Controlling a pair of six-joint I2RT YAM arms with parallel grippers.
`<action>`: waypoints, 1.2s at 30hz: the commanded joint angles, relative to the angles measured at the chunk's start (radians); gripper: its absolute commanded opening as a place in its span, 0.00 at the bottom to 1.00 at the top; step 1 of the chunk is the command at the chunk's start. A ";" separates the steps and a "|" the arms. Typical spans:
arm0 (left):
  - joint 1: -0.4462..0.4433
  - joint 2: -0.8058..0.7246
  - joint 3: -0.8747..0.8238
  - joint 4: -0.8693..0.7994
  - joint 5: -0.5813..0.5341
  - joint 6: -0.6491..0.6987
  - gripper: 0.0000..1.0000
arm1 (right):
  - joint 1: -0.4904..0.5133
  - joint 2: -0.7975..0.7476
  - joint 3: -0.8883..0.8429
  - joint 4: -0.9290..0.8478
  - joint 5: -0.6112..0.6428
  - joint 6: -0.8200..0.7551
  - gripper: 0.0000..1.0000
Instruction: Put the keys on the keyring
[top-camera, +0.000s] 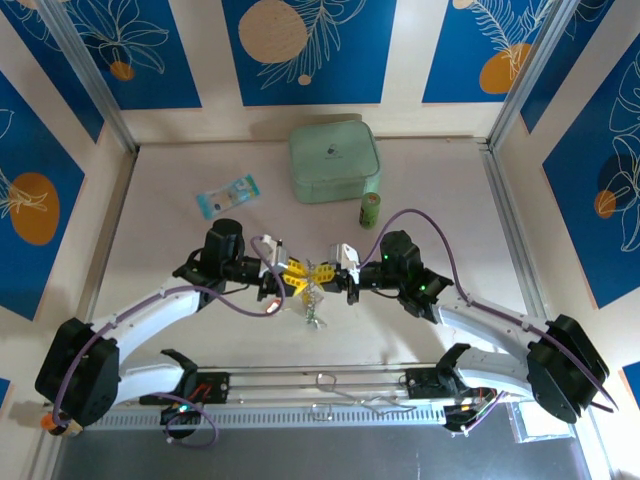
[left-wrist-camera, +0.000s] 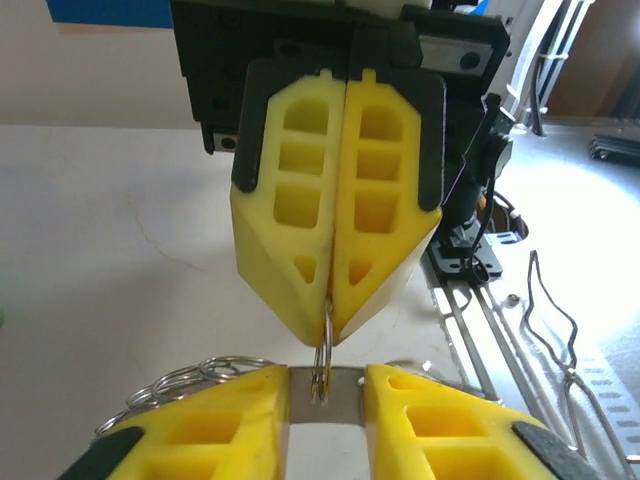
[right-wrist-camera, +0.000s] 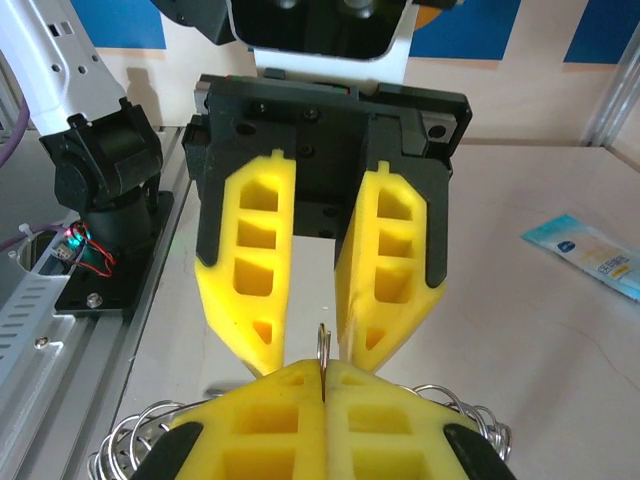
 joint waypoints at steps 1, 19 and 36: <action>-0.004 0.001 -0.014 0.055 0.004 -0.015 0.21 | 0.008 -0.007 0.030 0.050 -0.013 0.017 0.00; -0.004 0.006 -0.009 0.120 0.009 -0.052 0.01 | 0.015 0.019 0.029 0.079 -0.012 0.029 0.00; -0.015 -0.136 0.094 -0.232 -0.301 0.098 0.00 | -0.030 -0.131 0.014 -0.233 0.188 -0.006 0.41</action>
